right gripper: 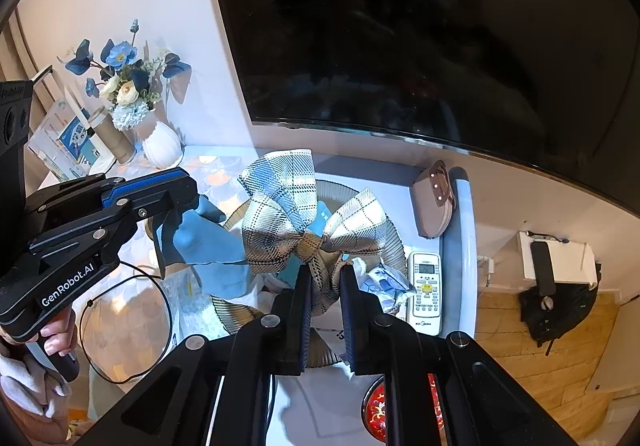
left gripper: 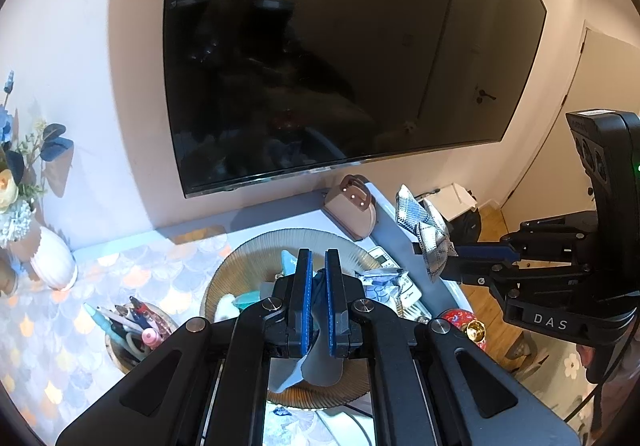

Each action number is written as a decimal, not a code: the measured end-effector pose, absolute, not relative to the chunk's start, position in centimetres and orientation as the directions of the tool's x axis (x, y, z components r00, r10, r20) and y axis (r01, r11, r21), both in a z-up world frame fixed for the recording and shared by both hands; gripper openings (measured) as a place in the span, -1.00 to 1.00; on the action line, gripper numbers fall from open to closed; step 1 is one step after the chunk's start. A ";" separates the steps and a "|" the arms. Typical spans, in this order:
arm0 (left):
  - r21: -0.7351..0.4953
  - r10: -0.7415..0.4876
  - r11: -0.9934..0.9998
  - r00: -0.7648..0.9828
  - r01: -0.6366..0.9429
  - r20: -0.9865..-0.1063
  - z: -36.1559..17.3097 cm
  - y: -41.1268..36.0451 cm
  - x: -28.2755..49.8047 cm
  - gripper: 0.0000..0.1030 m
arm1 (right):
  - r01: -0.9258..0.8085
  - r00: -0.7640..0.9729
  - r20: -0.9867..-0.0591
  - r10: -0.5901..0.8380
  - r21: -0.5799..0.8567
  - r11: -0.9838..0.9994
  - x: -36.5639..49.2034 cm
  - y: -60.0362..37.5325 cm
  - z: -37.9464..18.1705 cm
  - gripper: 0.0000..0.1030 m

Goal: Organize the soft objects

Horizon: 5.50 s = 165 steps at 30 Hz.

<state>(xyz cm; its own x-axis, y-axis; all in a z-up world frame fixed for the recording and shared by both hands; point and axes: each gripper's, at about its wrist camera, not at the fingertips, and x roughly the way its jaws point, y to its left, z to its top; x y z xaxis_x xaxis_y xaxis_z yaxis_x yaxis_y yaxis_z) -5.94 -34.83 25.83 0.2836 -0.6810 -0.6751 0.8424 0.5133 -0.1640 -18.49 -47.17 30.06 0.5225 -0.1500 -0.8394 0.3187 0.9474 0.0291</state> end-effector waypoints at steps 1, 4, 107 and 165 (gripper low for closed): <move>-0.164 -0.681 0.513 0.283 0.843 -0.675 25.8 -34.8 -6.0 -0.94 | 0.318 0.522 -0.840 -0.150 0.029 0.947 -18.5 -47.2 30.1 -0.75; -0.162 -0.681 0.513 0.285 0.843 -0.675 25.9 -34.9 -6.0 -0.94 | 0.317 0.523 -0.839 -0.149 0.029 0.948 -18.5 -47.1 30.1 -0.75; -0.320 -0.335 0.937 0.609 0.138 -0.719 17.8 -4.6 -3.8 0.60 | 0.193 0.690 -0.723 -0.029 0.146 0.970 -7.0 -36.1 24.7 0.85; -0.379 -0.305 0.925 0.554 -0.021 -0.775 7.5 -0.2 2.2 0.60 | -0.242 0.613 -0.766 0.193 0.050 0.969 -2.6 -19.7 16.3 0.52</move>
